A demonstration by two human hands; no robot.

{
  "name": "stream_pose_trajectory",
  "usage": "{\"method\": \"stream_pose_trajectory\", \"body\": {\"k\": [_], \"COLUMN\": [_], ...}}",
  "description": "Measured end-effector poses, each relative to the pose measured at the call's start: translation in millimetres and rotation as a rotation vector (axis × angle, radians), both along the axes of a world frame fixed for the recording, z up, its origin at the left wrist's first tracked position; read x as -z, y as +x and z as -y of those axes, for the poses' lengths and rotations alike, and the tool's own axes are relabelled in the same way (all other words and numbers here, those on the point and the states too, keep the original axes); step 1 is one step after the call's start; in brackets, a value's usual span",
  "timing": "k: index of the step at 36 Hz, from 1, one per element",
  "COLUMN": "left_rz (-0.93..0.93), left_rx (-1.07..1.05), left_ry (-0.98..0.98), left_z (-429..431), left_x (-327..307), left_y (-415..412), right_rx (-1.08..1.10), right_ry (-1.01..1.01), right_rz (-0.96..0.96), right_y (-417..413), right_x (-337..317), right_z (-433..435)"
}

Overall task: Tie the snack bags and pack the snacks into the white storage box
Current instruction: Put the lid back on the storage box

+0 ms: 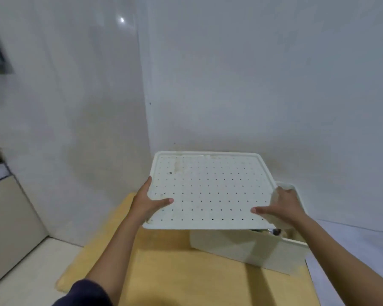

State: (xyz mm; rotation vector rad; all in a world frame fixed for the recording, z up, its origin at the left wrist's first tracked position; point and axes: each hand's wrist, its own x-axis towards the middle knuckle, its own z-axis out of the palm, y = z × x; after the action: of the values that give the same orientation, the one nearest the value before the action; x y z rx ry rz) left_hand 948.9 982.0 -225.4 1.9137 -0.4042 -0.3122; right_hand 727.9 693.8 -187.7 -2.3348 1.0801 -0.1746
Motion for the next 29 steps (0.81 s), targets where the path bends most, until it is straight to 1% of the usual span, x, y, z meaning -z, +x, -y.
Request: {"method": "stream_pose_trajectory", "body": {"k": [4, 11, 14, 20, 23, 29], "left_rz": [-0.017, -0.057, -0.08, -0.107, -0.122, -0.079], "left_rx": [0.14, 0.277, 0.31, 0.341, 0.346, 0.311], "left_ry": [0.043, 0.141, 0.183, 0.237, 0.25, 0.232], "left_z": [48, 94, 100, 105, 107, 119], "left_x": [10, 29, 37, 55, 67, 74], "left_y": [-15, -21, -19, -5, 3, -2], "right_rx": [0.104, 0.204, 0.238, 0.306, 0.322, 0.392], "right_ry": [-0.016, 0.099, 0.147, 0.168, 0.142, 0.067], "right_rz": [-0.045, -0.033, -0.02, 0.032, 0.034, 0.04], "right_y": [-48, -89, -92, -83, -74, -65], "right_x": [10, 43, 58, 76, 79, 90], "right_z": [26, 44, 44, 42, 45, 51]}}
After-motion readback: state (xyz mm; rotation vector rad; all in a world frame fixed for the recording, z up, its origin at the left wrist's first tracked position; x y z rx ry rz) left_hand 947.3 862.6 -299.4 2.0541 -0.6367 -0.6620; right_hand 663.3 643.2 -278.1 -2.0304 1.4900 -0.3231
